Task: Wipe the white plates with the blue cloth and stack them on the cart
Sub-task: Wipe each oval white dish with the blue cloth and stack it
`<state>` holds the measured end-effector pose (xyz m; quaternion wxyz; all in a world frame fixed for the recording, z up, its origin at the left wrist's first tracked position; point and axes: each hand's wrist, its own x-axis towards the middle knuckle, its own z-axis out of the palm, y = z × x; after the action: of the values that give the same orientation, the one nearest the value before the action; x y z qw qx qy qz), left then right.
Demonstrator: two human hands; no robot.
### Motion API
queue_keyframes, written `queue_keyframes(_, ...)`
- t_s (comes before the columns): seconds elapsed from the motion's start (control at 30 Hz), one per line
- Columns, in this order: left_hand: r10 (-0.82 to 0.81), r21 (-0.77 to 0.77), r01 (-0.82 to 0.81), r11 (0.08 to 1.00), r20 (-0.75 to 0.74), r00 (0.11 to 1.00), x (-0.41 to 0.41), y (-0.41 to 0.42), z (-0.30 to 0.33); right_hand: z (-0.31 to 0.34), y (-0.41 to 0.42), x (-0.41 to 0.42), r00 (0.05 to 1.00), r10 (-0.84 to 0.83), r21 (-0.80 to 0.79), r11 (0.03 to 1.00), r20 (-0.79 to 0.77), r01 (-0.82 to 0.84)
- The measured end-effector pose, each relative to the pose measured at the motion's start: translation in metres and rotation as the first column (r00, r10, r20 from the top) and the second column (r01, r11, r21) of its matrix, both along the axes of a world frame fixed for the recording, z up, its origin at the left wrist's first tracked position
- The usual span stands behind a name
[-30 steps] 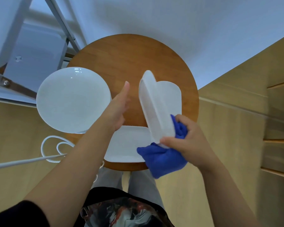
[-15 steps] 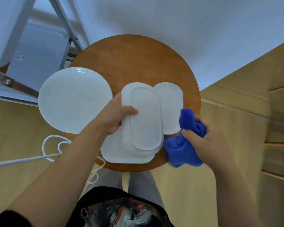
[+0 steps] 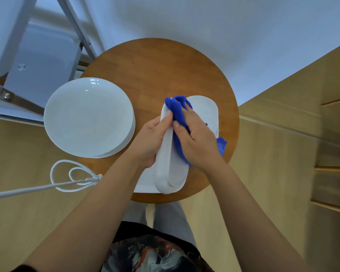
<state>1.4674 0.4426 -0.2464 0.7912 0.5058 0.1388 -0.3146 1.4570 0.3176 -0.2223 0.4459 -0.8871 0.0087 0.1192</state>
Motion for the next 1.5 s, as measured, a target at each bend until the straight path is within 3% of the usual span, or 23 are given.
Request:
queue_keyframes(0.2,0.286,0.165,-0.273,0.948,-0.066,0.956,0.006,0.002,0.000,-0.001,0.024,-0.034,0.994,0.108,-0.140,0.984,0.003,-0.107)
queue_keyframes(0.33,0.254,0.156,-0.230,0.960,-0.151,0.956,0.010,0.013,0.003,-0.004,0.022,-0.059,0.974,0.227,-0.203,0.953,-0.009,-0.224)
queue_keyframes(0.43,0.266,0.090,-0.251,0.964,-0.254,0.930,0.007,0.018,0.005,-0.003,0.013,-0.073,0.958,0.261,-0.272,0.936,0.117,-0.222)
queue_keyframes(0.53,0.248,0.001,-0.256,0.967,-0.251,0.935,0.012,0.026,0.007,-0.011,-0.006,-0.088,0.940,0.275,-0.335,0.921,0.200,-0.198)
queue_keyframes(0.57,0.231,-0.007,-0.239,0.971,-0.236,0.944,0.015,0.029,0.008,-0.013,-0.015,-0.089,0.962,0.211,-0.291,0.944,0.172,-0.155)
queue_keyframes(0.63,0.162,-0.021,-0.170,0.985,-0.206,0.965,0.019,0.029,0.009,-0.011,-0.033,-0.085,0.997,-0.069,-0.111,0.991,0.027,0.071)
queue_keyframes(0.7,0.083,-0.026,-0.089,0.996,-0.189,0.979,0.018,0.029,0.009,-0.008,-0.047,-0.077,0.942,-0.330,0.044,0.942,-0.062,0.333)
queue_keyframes(0.77,-0.023,-0.071,0.009,0.997,-0.203,0.979,0.013,0.030,0.008,-0.003,-0.053,-0.065,0.888,-0.448,0.175,0.870,-0.106,0.461)
queue_keyframes(0.87,-0.172,-0.178,0.130,0.975,-0.244,0.954,0.002,0.028,0.005,0.005,-0.057,-0.050,0.936,-0.326,0.278,0.894,-0.133,0.351)
queue_keyframes(0.93,-0.174,-0.253,0.107,0.962,-0.259,0.950,0.000,0.028,0.001,0.007,-0.061,-0.043,0.935,-0.266,0.329,0.883,-0.236,0.334)
queue_keyframes(1.0,-0.161,-0.328,0.069,0.942,-0.262,0.952,-0.002,0.026,-0.001,0.010,-0.061,-0.045,0.889,-0.220,0.421,0.818,-0.402,0.393)
queue_keyframes(1.07,-0.170,-0.367,0.063,0.928,-0.265,0.949,-0.004,0.019,-0.001,0.012,-0.058,-0.051,0.836,-0.137,0.563,0.680,-0.531,0.469)
queue_keyframes(1.13,-0.160,-0.298,0.075,0.952,-0.273,0.949,-0.009,0.011,-0.004,0.016,-0.056,-0.057,0.842,-0.067,0.664,0.584,-0.535,0.468)
queue_keyframes(1.2,-0.090,-0.051,0.079,0.996,-0.250,0.964,-0.013,0.003,-0.002,0.024,-0.053,-0.056,0.883,-0.062,0.680,0.614,-0.465,0.401)
queue_keyframes(1.27,-0.028,0.335,0.072,0.940,-0.136,0.990,-0.016,-0.004,0.001,0.032,-0.047,-0.052,0.899,-0.110,0.610,0.699,-0.424,0.373)
queue_keyframes(1.33,-0.014,0.552,-0.003,0.834,0.026,1.000,-0.016,-0.006,0.006,0.033,-0.042,-0.053,0.905,-0.181,0.445,0.822,-0.386,0.354)
queue_keyframes(1.43,-0.082,0.444,0.032,0.896,0.094,0.992,-0.016,-0.007,0.025,0.031,-0.024,-0.055,0.960,-0.156,0.003,0.987,-0.234,0.161)
queue_keyframes(1.5,-0.152,0.361,0.102,0.927,0.113,0.982,-0.019,-0.012,0.034,0.026,-0.006,-0.060,0.989,-0.044,-0.279,0.960,-0.138,0.004)
